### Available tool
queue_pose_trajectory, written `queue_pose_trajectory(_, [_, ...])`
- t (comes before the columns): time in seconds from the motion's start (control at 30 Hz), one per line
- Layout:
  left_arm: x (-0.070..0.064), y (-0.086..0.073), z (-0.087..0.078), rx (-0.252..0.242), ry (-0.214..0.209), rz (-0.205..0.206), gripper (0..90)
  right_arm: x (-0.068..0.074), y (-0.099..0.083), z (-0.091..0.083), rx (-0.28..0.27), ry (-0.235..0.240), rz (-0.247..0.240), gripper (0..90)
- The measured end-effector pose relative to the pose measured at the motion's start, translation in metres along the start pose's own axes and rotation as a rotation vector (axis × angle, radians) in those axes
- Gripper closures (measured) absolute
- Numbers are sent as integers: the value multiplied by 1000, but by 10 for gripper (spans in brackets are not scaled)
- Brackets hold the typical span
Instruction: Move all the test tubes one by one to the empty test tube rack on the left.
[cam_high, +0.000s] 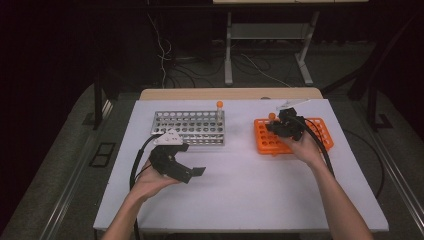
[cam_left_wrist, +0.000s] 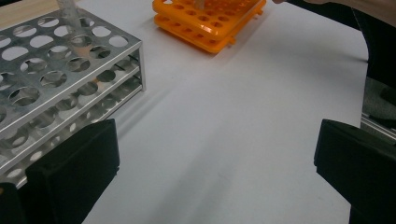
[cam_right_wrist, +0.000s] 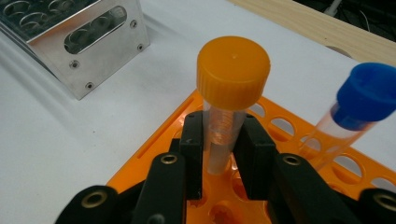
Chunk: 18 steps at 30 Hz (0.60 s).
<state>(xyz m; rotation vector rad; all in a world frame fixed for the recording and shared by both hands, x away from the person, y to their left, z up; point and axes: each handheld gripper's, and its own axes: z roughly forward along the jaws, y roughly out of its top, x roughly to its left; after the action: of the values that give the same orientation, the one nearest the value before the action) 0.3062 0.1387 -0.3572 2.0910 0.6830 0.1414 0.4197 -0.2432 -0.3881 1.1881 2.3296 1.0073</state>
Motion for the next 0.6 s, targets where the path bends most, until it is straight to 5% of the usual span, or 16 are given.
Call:
queue_pose_trajectory(0.33, [-1, 1, -1, 16, -2, 3, 0, 3, 11, -15, -25, -22, -28, 741])
queue_pose_trajectory(0.6, [-1, 5, -6, 24, -10, 9, 0, 5, 21, -37, -44, 5, -34, 741])
